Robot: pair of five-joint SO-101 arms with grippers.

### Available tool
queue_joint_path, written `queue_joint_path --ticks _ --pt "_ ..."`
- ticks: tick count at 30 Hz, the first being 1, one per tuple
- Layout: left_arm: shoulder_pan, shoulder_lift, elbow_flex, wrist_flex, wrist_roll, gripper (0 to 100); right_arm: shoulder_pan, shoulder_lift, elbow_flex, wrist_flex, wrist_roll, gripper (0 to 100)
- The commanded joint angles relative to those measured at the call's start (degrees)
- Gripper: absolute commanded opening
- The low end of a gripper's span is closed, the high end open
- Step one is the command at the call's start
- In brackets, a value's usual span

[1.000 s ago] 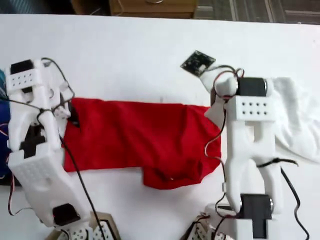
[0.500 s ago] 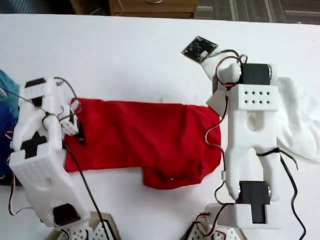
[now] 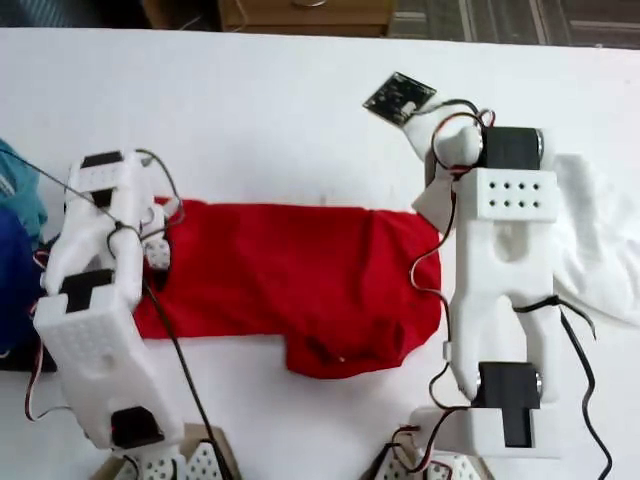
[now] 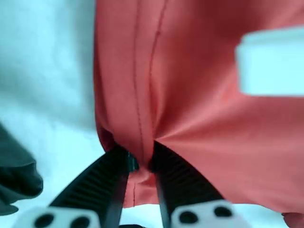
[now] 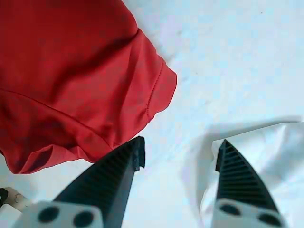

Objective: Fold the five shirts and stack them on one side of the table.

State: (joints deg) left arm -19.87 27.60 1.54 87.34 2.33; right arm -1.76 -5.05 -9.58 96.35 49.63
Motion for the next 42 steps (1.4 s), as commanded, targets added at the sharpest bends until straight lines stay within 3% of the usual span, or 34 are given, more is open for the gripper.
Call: queue_joint_path --ticks 1,9,18,22,25,38,42 --pt "0.97 -0.79 -0.4 0.7 0.44 3 0.4 -0.4 -2.11 0.48 0.18 24.7" --pt "1.23 -0.7 -17.27 14.77 0.35 3 0.13 -0.04 -2.02 0.48 0.09 24.7" --pt "2.46 0.88 -20.26 14.86 -0.18 4 0.13 -0.13 -2.02 0.48 0.0 24.7" --pt "2.02 0.7 -20.26 14.95 -1.32 16 0.13 -0.04 -1.93 0.48 -1.85 24.7" --pt "0.88 0.97 -20.26 14.95 -1.85 19 0.13 -0.04 -1.93 0.48 -1.85 24.7" --pt "1.23 1.23 -18.77 14.42 -2.11 18 0.13 -0.13 -1.93 0.48 -1.85 24.7" --pt "1.49 1.32 -18.68 11.43 -2.02 5 0.13 -0.22 -1.93 0.48 -1.85 24.7"
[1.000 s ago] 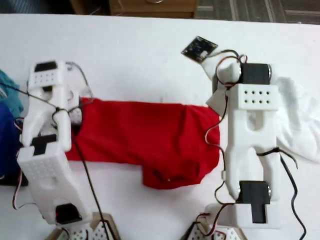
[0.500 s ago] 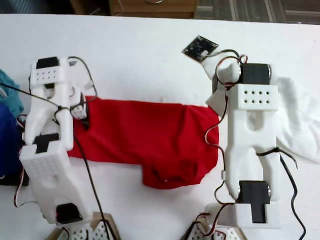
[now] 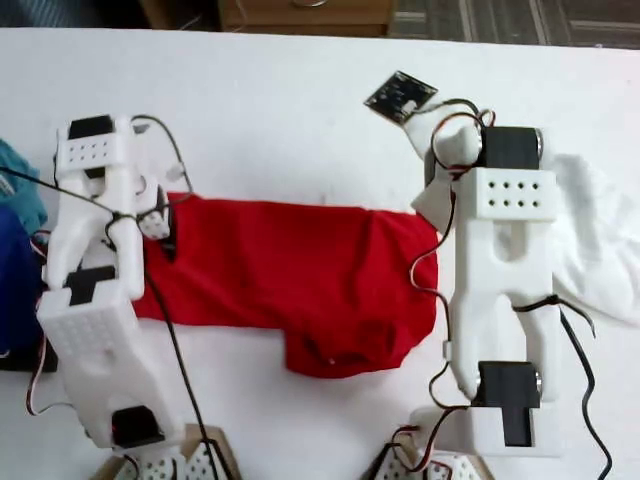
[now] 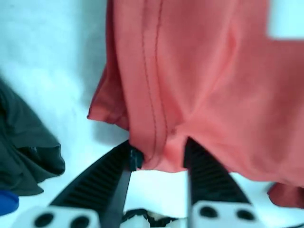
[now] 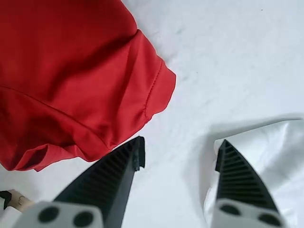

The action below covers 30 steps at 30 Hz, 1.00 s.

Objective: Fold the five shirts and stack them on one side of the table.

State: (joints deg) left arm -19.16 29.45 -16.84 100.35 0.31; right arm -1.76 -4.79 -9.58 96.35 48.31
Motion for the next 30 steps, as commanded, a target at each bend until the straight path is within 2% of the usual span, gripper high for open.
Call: queue_joint_path --ticks 1,7,12,17,25,26,28,30 --pt "0.79 -0.53 -0.31 -2.37 0.0 2 0.13 -0.57 -1.93 0.48 -0.53 24.7" --pt "1.14 -0.53 -1.36 -6.24 0.09 3 0.13 -0.57 -1.93 0.48 -0.53 24.7" --pt "1.76 -0.62 -5.67 -6.15 0.26 3 0.13 -0.4 -1.93 0.22 -0.53 24.7" --pt "1.58 -0.62 -11.03 -6.07 3.87 3 0.13 -0.4 -1.93 0.13 -0.53 24.7" --pt "-1.49 2.29 -12.0 -6.15 3.69 3 0.04 -0.31 -1.93 0.04 -0.53 24.7" --pt "-1.58 3.52 -12.0 -5.98 3.34 3 0.04 -0.31 -1.93 0.04 -0.62 24.7" --pt "-0.88 5.98 -12.18 -3.78 -2.2 4 -0.31 -0.31 -1.93 -0.31 -0.62 24.7" --pt "0.35 7.38 -12.26 -1.49 -6.42 9 -0.48 -0.22 -1.85 -0.57 -0.62 24.7"
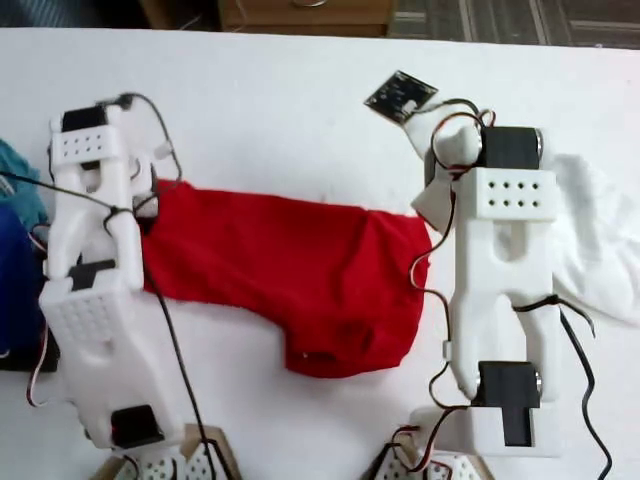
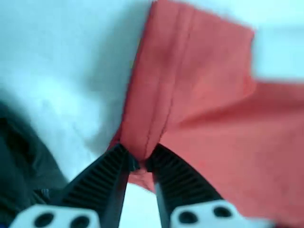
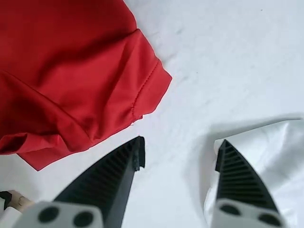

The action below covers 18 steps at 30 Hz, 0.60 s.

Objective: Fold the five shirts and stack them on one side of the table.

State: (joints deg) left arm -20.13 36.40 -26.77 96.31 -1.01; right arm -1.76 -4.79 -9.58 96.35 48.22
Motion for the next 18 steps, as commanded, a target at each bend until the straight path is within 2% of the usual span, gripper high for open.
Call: queue_joint_path --ticks 1,5,13,18 --pt "1.41 0.62 -2.95 3.96 -5.63 13 -0.57 -0.04 -1.67 -1.1 -0.53 24.7" --pt "0.09 -0.09 -8.22 5.98 -5.89 20 -0.4 1.89 0.53 -3.47 -0.53 24.7" --pt "-4.84 -5.71 -18.86 5.98 -10.64 20 -0.22 4.44 0.53 -6.9 -0.53 24.7" --pt "1.76 -2.46 -23.87 5.45 -10.02 20 -0.48 4.79 0.88 -12.18 -2.46 24.7"
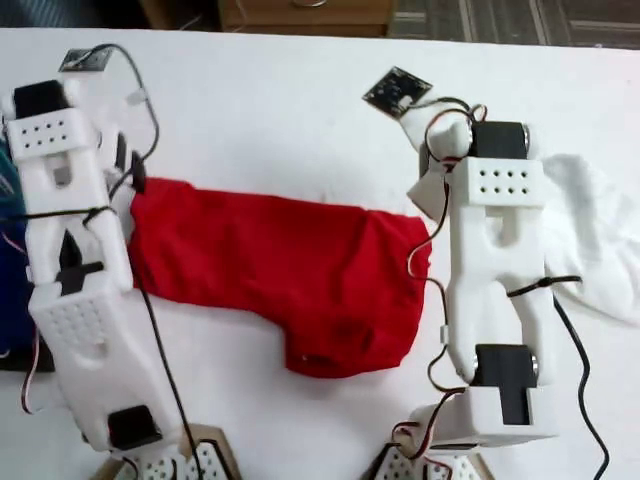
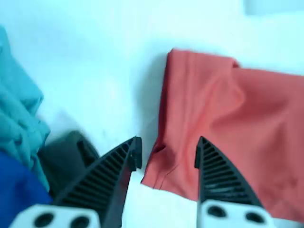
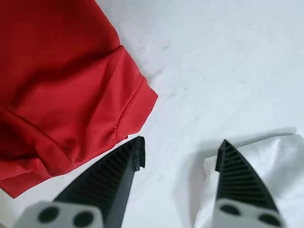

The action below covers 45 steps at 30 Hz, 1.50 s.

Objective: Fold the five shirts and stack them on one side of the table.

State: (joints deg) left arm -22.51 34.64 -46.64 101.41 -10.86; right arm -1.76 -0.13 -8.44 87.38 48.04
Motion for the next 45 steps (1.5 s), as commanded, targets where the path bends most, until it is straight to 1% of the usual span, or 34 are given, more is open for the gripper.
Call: queue_joint_path --ticks 1,3,4,6,7,8,10,11,13,17,22,29,32,36,38,42,45 --pt "5.71 0.88 -4.97 0.09 -0.18 20 -0.48 0.66 -0.53 -4.7 -4.48 24.7" --pt "7.91 4.92 -6.81 -1.49 -0.09 20 -0.22 2.24 -0.62 -7.6 -8.97 22.1" --pt "8.7 7.03 -7.96 -2.46 -0.09 20 -0.22 3.21 -0.62 -8.75 -10.9 17.6" --pt "9.67 11.34 -11.65 -2.81 1.76 19 -0.48 5.05 -0.62 -10.77 -14.42 1.9" --pt "9.93 13.27 -13.76 -2.81 2.99 16 -0.57 5.93 -0.62 -11.65 -16.35 1.0" --pt "9.93 15.12 -15.87 -2.81 3.96 12 -0.66 6.73 -0.62 -12.18 -18.29 4.7" --pt "9.93 18.73 -20.0 -2.81 4.22 3 -1.71 8.22 -0.62 -12.44 -20.13 1.0" --pt "9.93 20.48 -21.49 -2.73 3.96 2 -2.33 9.19 -0.44 -12.53 -20.04 2.1" --pt "9.85 23.82 -23.69 -1.49 4.31 4 -3.56 11.65 -0.35 -12.44 -20.04 1.7" --pt "9.41 28.84 -25.36 -0.97 3.96 2 -4.62 16.92 -0.62 -12.62 -20.04 1.9" --pt "6.07 31.21 -25.98 -1.05 4.22 2 -4.26 25.71 -2.73 -12.7 -20.04 1.9" --pt "1.85 31.74 -25.54 -1.41 3.87 2 -2.15 38.73 -15.12 -11.56 -20.04 1.9" --pt "1.23 31.74 -25.54 -1.49 3.87 2 -0.48 43.38 -23.12 -6.64 -20.04 1.9" --pt "1.23 34.02 -25.71 -1.58 3.96 2 3.82 47.96 -32.7 4.97 -20.13 1.9" --pt "1.23 34.73 -26.24 -1.49 4.04 2 6.11 49.45 -36.22 8.92 -20.13 1.9" --pt "1.23 34.73 -26.24 -1.58 4.22 2 9.36 50.24 -41.23 13.76 -20.13 1.9" --pt "1.23 34.81 -26.24 -1.58 4.04 2 10.15 48.04 -43.96 13.93 -20.04 1.9"
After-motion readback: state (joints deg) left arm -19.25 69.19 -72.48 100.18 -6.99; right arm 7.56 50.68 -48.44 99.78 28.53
